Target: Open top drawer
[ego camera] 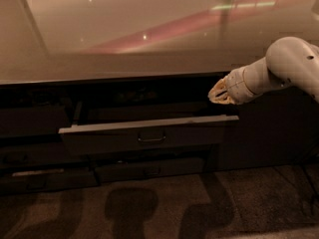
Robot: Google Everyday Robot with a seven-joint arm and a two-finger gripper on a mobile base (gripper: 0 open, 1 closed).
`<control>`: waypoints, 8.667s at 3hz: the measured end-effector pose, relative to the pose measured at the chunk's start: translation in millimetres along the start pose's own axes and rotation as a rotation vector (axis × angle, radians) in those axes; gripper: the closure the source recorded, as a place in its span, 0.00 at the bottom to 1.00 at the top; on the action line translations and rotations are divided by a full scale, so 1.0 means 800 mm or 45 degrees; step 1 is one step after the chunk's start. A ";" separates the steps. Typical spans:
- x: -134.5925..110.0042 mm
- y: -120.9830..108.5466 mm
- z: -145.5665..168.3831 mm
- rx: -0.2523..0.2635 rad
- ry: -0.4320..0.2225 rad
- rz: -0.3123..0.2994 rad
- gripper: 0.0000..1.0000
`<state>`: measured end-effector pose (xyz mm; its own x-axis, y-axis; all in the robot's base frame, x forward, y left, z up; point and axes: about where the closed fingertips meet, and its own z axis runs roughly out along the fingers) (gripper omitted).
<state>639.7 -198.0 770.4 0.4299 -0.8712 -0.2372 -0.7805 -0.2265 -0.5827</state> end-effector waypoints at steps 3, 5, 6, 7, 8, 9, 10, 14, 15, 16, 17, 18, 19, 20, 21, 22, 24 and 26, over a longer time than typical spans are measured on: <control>0.060 0.026 0.024 -0.073 0.084 0.083 1.00; 0.100 0.053 0.058 -0.166 0.110 0.134 1.00; 0.058 0.054 0.081 -0.208 0.133 0.030 1.00; 0.048 0.077 0.093 -0.268 0.147 -0.014 1.00; 0.048 0.077 0.093 -0.268 0.147 -0.014 1.00; 0.048 0.077 0.093 -0.268 0.147 -0.014 0.89; 0.048 0.085 0.094 -0.278 0.123 0.002 0.71; 0.024 0.166 0.081 -0.332 0.134 0.007 0.00; 0.017 0.164 0.084 -0.332 0.134 0.007 0.00; 0.015 0.163 0.085 -0.332 0.134 0.007 0.00; 0.012 0.189 0.083 -0.352 0.172 -0.009 0.00; 0.008 0.187 0.086 -0.352 0.173 -0.009 0.00; 0.004 0.186 0.040 -0.223 0.343 -0.018 0.00; 0.004 0.186 0.040 -0.223 0.343 -0.018 0.00; -0.004 0.207 0.037 -0.238 0.261 -0.029 0.00; -0.022 0.232 0.031 -0.239 0.182 -0.041 0.00; -0.050 0.301 0.020 -0.296 0.138 -0.130 0.00; -0.051 0.303 0.011 -0.283 0.179 -0.171 0.00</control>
Offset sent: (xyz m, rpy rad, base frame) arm -0.0052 -0.0251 0.0063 -0.0296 -0.0386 -0.0536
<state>437.1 -213.7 631.8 0.4808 -0.8754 -0.0502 -0.8080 -0.4201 -0.4131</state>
